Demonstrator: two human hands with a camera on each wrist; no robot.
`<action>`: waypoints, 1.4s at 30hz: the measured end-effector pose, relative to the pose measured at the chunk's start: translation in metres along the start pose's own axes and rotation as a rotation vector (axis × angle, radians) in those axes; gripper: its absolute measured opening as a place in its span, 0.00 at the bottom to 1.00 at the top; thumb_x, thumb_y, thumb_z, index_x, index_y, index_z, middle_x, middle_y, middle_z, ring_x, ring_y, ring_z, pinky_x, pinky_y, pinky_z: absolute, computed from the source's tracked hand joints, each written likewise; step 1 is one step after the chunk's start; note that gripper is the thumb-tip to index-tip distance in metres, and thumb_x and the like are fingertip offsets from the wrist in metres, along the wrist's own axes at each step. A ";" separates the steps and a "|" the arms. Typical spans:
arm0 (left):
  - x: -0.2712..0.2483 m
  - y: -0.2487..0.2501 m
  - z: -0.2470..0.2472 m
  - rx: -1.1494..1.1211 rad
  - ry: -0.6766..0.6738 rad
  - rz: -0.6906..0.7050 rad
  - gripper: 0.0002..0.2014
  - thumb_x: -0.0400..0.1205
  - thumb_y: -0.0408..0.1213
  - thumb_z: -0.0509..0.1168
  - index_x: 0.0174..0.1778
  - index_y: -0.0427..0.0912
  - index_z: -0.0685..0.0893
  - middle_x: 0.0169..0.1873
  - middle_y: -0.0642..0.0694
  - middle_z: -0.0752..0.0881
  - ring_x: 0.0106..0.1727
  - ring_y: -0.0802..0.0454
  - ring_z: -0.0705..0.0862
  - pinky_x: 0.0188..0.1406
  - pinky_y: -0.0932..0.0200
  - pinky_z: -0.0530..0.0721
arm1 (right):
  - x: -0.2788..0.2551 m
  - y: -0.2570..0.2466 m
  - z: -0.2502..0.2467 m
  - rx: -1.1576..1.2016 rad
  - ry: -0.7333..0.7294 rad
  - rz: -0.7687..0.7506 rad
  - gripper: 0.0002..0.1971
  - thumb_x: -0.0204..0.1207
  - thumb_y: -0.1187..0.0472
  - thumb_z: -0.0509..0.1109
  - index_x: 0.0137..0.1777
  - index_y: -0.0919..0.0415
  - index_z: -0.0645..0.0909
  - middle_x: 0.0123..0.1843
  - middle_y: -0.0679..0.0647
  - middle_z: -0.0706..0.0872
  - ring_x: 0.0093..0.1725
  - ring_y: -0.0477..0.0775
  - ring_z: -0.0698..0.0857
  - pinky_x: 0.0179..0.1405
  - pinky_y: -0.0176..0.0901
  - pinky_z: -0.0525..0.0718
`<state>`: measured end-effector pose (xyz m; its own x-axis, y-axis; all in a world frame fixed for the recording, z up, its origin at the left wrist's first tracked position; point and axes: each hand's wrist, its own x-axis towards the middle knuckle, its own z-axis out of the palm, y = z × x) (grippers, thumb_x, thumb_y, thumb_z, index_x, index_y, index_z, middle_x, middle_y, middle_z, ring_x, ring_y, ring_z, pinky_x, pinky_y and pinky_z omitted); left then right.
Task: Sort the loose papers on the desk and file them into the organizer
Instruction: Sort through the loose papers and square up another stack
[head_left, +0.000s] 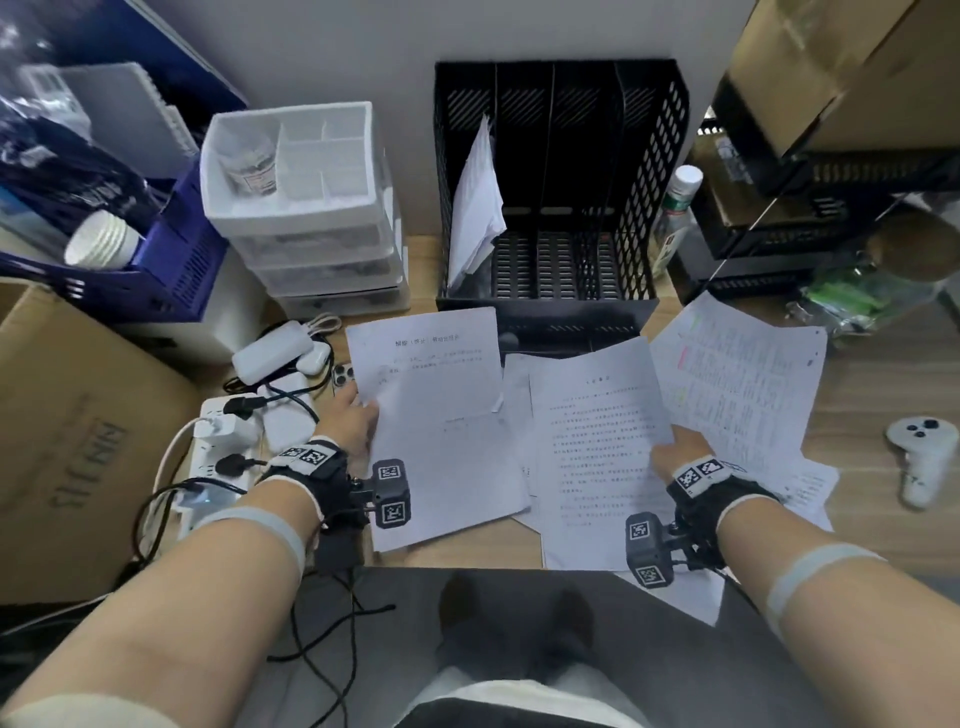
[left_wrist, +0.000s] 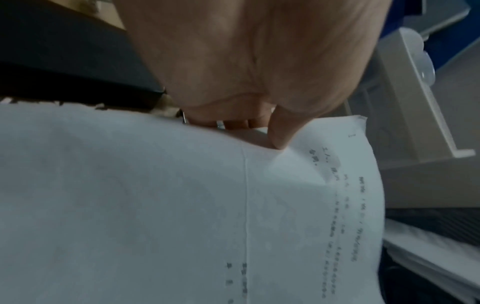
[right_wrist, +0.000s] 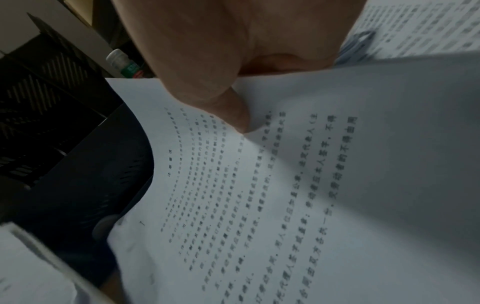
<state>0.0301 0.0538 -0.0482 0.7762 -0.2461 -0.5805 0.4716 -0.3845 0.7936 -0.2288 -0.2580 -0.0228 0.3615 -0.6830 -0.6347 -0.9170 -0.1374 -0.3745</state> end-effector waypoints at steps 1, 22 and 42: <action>-0.008 0.007 0.000 -0.056 -0.024 -0.018 0.20 0.83 0.27 0.60 0.70 0.48 0.81 0.56 0.32 0.88 0.51 0.39 0.84 0.57 0.42 0.82 | -0.002 -0.008 0.004 -0.004 -0.034 -0.026 0.12 0.78 0.67 0.57 0.48 0.66 0.83 0.50 0.66 0.86 0.42 0.61 0.81 0.44 0.45 0.78; -0.034 -0.014 0.049 0.503 -0.143 0.011 0.14 0.84 0.29 0.65 0.66 0.34 0.82 0.59 0.36 0.88 0.61 0.35 0.87 0.61 0.49 0.85 | -0.031 -0.043 0.053 0.106 -0.261 -0.113 0.21 0.86 0.52 0.57 0.73 0.60 0.76 0.73 0.62 0.80 0.63 0.62 0.82 0.64 0.51 0.78; -0.046 -0.008 0.047 -0.054 -0.149 -0.170 0.29 0.78 0.31 0.76 0.73 0.36 0.72 0.60 0.36 0.88 0.59 0.34 0.87 0.65 0.29 0.83 | -0.036 -0.047 0.067 0.384 -0.408 -0.175 0.12 0.74 0.64 0.72 0.56 0.62 0.82 0.53 0.53 0.89 0.56 0.57 0.85 0.56 0.47 0.80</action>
<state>-0.0289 0.0261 -0.0362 0.6154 -0.3122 -0.7238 0.6151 -0.3840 0.6886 -0.1878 -0.1791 -0.0275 0.6077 -0.3320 -0.7215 -0.7383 0.0987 -0.6672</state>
